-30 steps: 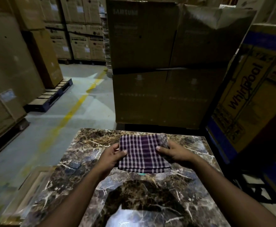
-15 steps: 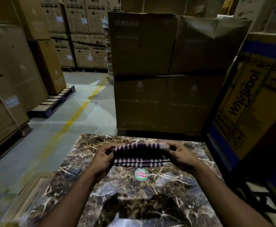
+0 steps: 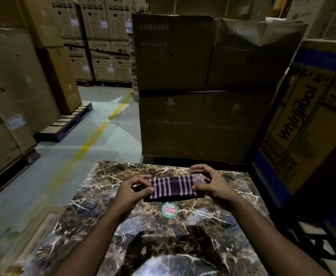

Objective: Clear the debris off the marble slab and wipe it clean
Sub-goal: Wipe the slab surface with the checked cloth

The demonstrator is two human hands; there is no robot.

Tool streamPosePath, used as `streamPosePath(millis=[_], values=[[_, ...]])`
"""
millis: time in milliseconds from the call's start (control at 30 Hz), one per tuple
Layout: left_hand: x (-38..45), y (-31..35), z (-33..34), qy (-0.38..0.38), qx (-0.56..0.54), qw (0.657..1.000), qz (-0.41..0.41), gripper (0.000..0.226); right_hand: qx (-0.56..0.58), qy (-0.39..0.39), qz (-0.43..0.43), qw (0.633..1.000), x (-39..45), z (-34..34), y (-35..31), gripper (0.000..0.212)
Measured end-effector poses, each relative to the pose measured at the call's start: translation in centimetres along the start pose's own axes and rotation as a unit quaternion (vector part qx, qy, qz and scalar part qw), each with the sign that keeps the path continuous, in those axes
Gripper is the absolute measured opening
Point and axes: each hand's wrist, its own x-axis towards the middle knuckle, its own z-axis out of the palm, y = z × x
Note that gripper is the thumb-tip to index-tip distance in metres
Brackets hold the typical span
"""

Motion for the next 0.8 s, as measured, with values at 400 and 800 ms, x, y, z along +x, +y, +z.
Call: streamPosePath(millis=[400, 800], values=[[1.6, -1.2, 0.4, 0.120, 0.252, 0.960, 0.033, 0.049, -0.227, -0.010, -0.082, 0.970, 0.7, 1.6, -2.3, 0.023], [3.8, 0.1, 3.9, 0.081, -0.225, 0.960, -0.147, 0.036, -0.526, -0.003, -0.422, 0.738, -3.0, 7.1, -1.0, 0.031]])
